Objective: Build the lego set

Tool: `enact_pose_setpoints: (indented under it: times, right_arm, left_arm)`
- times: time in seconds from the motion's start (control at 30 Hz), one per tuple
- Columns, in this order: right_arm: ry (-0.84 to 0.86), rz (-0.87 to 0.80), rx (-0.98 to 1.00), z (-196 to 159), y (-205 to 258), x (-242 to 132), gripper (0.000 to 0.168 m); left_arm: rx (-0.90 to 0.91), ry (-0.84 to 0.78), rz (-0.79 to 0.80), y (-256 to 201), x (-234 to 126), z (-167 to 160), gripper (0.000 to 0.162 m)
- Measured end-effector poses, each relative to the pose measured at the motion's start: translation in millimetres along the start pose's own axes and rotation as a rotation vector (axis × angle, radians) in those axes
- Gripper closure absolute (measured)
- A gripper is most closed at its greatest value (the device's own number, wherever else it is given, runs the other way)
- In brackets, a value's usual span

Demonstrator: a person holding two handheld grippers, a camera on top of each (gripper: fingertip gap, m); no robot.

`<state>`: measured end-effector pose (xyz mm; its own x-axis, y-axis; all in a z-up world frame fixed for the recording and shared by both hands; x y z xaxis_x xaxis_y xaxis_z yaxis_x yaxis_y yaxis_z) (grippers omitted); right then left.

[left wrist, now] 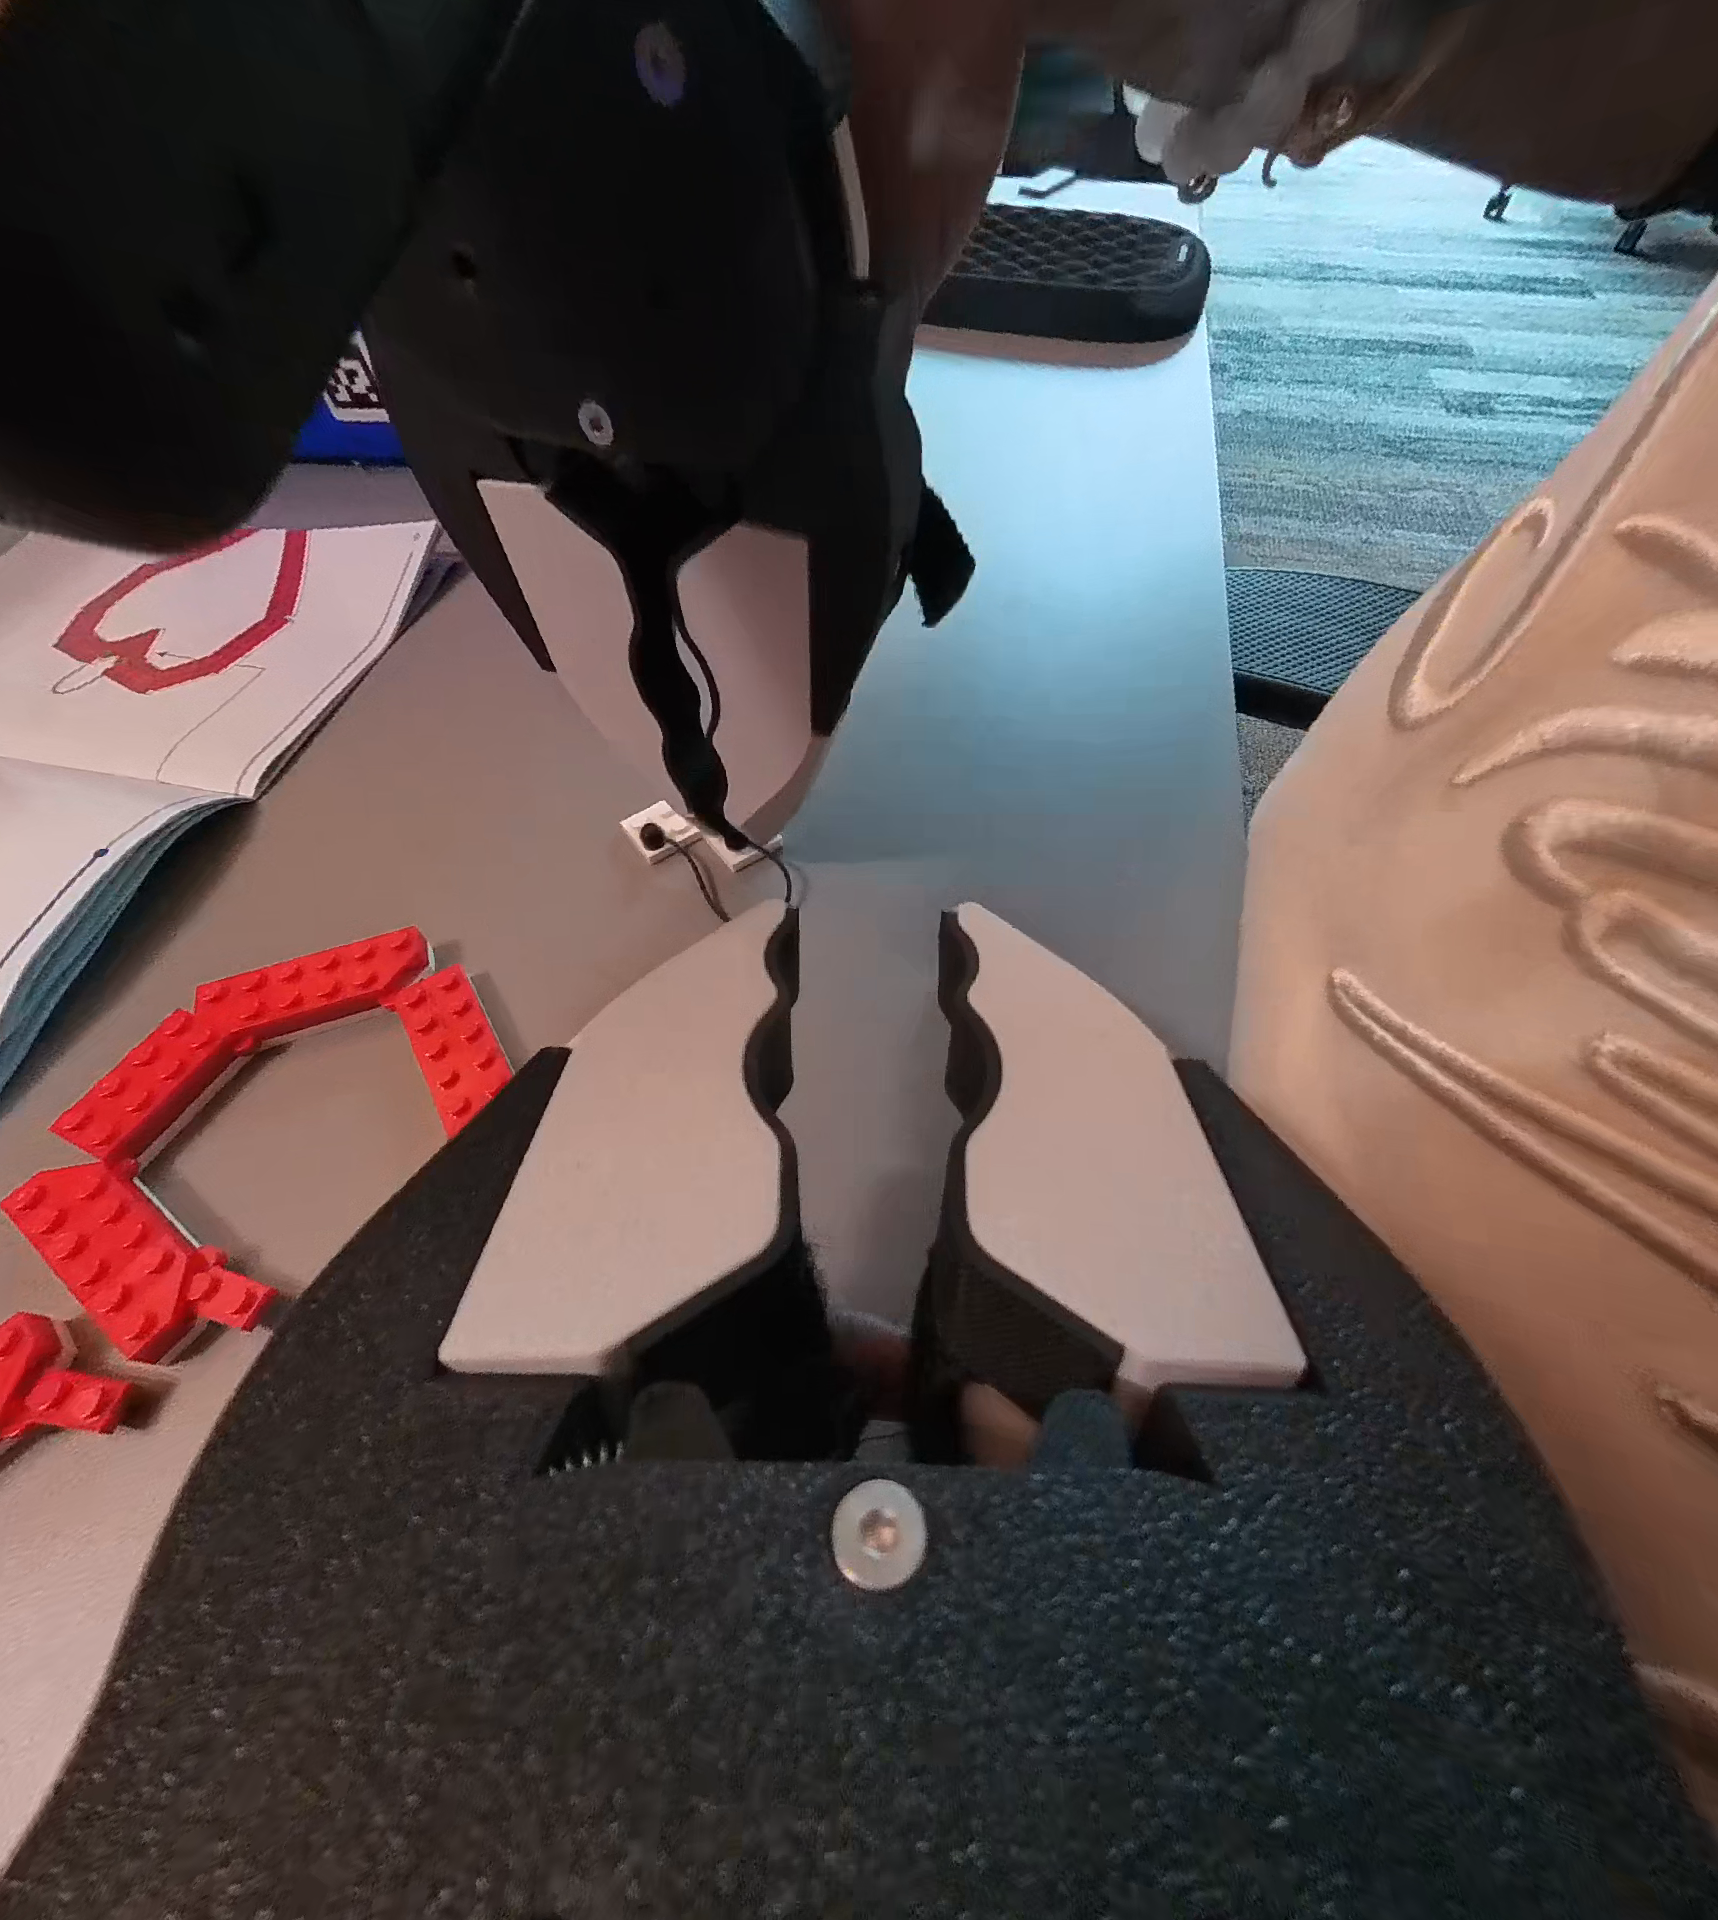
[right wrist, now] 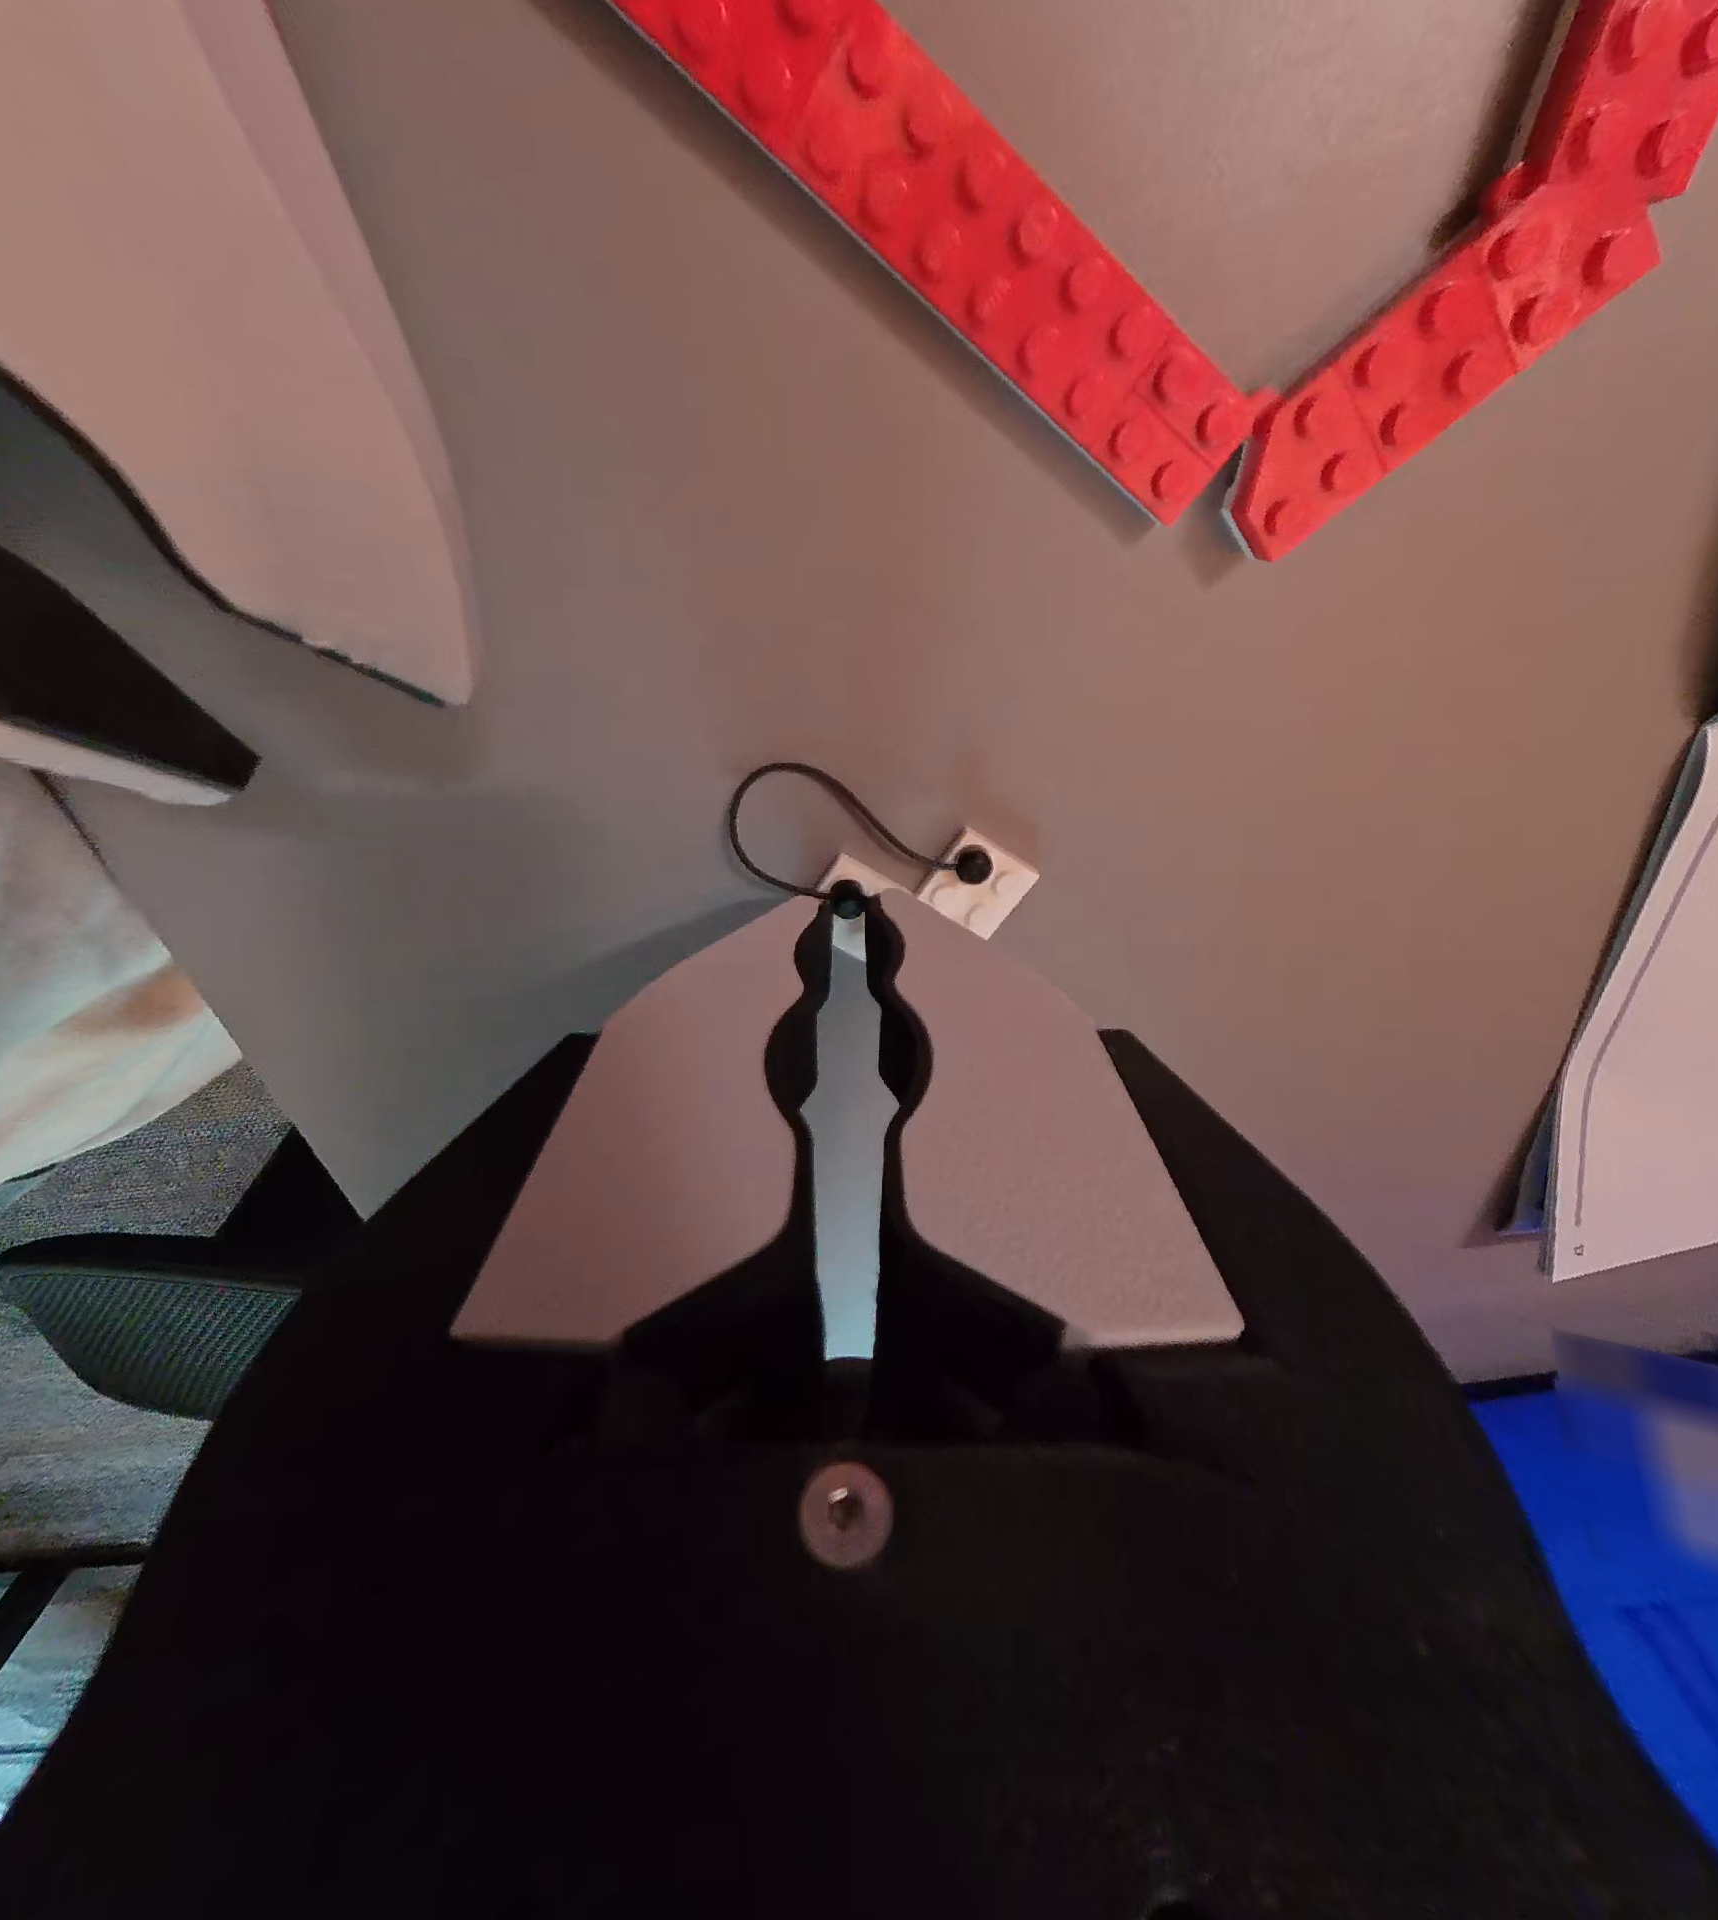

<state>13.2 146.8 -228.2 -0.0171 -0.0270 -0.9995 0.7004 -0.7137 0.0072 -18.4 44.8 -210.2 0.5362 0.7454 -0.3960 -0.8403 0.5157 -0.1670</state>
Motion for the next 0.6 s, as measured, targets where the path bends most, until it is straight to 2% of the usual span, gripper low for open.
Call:
enact_pose_setpoints:
  times: [0.4, 0.6]
  right_arm:
    - [0.106, 0.005, -0.015, 3.0, 1.6, 1.0, 0.162]
    - [0.058, 0.001, 0.049, 2.6, 0.7, 1.1, 0.162]
  left_arm:
    - [-0.005, -0.019, -0.005, 0.2, -2.5, 0.9, 0.137]
    - [-0.011, -0.024, -0.008, 0.6, -3.1, 1.3, 0.137]
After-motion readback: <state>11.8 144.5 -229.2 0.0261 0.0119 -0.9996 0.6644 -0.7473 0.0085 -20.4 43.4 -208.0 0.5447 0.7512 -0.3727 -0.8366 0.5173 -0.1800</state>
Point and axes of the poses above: each gripper's, where its closed fingertips meet, x out along the fingers, z out of its top, y = z × x across the jaws, the point moved 5 cm from there along -x, back along the fingers, and after that the axes turned 11 degrees about -x, right-handed, at the moved point
